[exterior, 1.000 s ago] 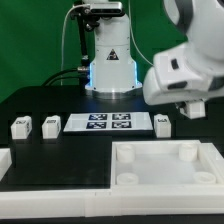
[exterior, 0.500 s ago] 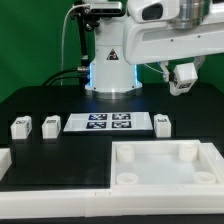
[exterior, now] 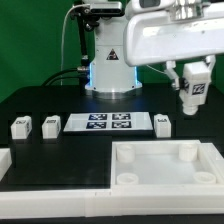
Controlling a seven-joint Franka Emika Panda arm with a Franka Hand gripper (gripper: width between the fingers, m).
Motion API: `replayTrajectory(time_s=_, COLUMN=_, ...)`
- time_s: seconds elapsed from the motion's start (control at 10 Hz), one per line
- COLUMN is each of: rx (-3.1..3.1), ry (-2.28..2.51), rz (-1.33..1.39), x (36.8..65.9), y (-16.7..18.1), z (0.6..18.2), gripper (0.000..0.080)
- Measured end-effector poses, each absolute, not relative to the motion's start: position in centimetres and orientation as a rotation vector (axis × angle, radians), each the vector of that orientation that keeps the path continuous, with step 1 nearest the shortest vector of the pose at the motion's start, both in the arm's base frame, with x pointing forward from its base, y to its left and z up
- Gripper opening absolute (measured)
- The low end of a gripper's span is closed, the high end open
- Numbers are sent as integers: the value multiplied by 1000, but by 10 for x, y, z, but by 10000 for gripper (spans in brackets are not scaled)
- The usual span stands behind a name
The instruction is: Assemble one leg
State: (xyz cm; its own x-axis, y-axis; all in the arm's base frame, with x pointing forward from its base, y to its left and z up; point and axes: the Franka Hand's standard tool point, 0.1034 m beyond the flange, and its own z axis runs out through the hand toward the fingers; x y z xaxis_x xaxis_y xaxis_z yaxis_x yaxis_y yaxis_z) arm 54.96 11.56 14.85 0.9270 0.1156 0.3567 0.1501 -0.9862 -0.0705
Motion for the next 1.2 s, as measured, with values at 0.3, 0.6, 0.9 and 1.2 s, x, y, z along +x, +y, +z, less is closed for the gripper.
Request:
replayTrajectory(time_s=0.3, rx=-2856, ry=-191, rz=-949, x=574, y=123, z=162, gripper=288)
replayTrajectory(time_s=0.6, rx=-2874, ry=-238, rz=-943, x=573, y=116, z=150, gripper=288)
replayTrajectory(time_s=0.9, rx=-2895, ry=-286, rz=-955, x=614, y=102, z=142, gripper=288)
replayTrajectory(time_s=1.2, rx=-2895, ry=-286, rz=-946, x=616, y=103, z=135, gripper=288)
